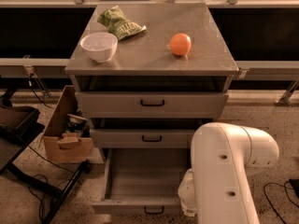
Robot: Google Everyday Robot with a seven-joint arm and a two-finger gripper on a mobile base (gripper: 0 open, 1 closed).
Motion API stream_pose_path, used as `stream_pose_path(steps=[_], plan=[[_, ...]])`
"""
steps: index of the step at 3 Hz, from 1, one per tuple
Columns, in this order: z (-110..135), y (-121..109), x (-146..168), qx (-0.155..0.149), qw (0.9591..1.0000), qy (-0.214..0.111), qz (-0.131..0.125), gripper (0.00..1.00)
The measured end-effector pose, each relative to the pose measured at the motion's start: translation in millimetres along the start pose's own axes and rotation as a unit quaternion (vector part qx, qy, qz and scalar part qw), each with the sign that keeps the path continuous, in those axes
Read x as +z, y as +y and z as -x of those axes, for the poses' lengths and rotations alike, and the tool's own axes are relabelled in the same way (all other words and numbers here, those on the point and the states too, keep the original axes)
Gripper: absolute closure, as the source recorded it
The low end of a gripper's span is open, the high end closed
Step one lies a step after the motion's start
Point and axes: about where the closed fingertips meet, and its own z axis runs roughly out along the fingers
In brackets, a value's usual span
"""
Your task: Open bottom drawer
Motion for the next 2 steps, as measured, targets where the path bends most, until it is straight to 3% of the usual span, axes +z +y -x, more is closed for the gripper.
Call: stream_pose_path(steps=[2], plan=[[2.8,-7.8,-5.0,0.002,0.9999,-0.010,-0.003,1.00]])
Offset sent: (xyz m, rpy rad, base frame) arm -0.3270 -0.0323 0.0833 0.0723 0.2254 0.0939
